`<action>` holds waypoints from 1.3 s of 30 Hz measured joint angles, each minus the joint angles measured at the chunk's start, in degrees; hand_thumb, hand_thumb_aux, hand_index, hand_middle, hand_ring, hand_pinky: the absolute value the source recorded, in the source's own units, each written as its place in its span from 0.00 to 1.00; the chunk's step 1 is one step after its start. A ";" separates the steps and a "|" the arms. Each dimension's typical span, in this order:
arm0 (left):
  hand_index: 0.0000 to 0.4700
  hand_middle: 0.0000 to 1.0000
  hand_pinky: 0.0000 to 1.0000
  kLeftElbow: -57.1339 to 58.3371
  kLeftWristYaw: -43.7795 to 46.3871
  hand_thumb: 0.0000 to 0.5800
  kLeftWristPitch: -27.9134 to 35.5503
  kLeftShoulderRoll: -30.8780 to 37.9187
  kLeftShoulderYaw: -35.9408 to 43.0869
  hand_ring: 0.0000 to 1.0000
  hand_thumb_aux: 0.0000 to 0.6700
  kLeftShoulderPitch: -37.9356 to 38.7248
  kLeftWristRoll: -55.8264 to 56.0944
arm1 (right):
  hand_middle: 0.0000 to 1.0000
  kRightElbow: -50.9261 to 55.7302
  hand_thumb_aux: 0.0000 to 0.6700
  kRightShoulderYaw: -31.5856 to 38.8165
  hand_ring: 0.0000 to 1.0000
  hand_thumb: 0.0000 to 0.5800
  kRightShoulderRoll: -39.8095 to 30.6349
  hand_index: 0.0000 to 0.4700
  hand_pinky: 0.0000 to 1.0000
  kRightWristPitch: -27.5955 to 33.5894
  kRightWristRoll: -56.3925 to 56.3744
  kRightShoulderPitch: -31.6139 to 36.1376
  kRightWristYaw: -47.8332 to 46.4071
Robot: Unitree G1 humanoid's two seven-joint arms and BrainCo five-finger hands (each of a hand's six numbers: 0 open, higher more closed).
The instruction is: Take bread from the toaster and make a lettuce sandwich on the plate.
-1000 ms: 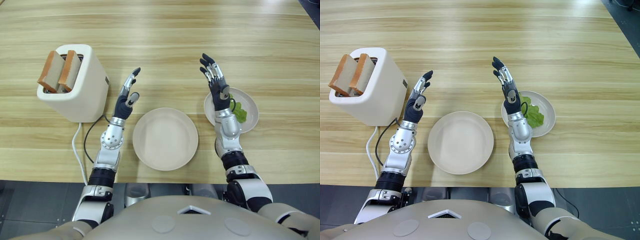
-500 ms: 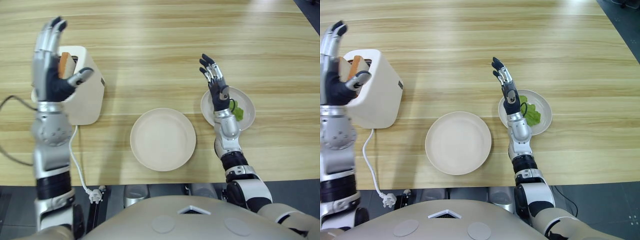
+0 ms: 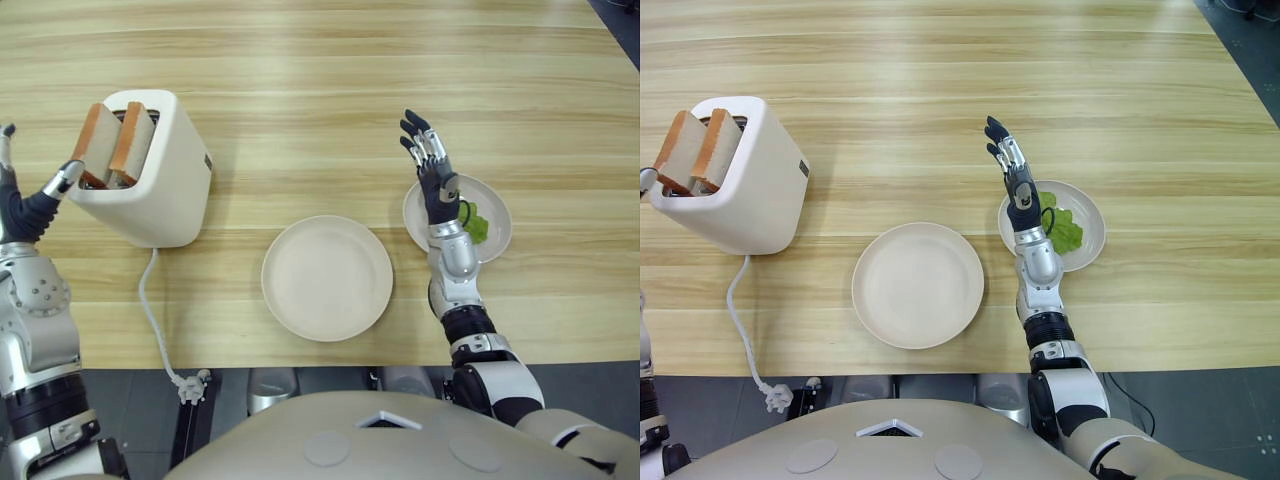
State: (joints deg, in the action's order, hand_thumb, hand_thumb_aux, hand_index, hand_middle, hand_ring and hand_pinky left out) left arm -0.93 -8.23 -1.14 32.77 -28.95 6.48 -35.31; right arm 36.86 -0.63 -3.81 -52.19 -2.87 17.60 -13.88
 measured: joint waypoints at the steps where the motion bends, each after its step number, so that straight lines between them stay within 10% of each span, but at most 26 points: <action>1: 0.00 0.00 0.00 1.14 -0.15 0.00 0.01 0.13 0.62 0.00 0.00 -0.81 0.03 | 0.00 0.01 0.00 -0.01 0.00 0.00 -0.01 0.00 0.00 0.00 0.00 0.00 0.04; 35: 0.01 0.00 0.00 12.68 -4.23 0.02 -1.21 6.86 11.28 0.00 0.01 -6.90 3.37 | 0.00 0.82 0.00 0.24 0.00 0.00 -0.50 0.00 0.00 -0.10 0.44 0.37 0.41; 37: 0.17 0.00 0.00 12.66 -3.91 0.32 -0.99 6.90 11.76 0.00 0.18 -6.91 3.42 | 0.00 0.83 0.00 0.24 0.00 0.00 -0.49 0.00 0.00 -0.11 0.45 0.39 0.42; 38: 0.17 0.00 0.00 12.79 -3.73 0.32 -1.03 6.90 12.30 0.00 0.18 -6.93 3.59 | 0.00 0.83 0.00 0.24 0.00 0.00 -0.48 0.00 0.00 -0.11 0.45 0.41 0.42; 39: 0.65 0.00 0.00 12.89 -3.67 0.89 -1.19 6.90 12.55 0.00 0.67 -6.93 4.02 | 0.00 0.84 0.00 0.26 0.00 0.00 -0.44 0.00 0.00 -0.11 0.45 0.49 0.42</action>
State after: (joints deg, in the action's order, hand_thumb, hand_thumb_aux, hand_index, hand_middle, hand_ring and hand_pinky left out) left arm 11.96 -11.90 -2.34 39.67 -16.40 -0.45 -31.29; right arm 37.70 -0.38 -4.25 -52.29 -2.42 18.08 -13.47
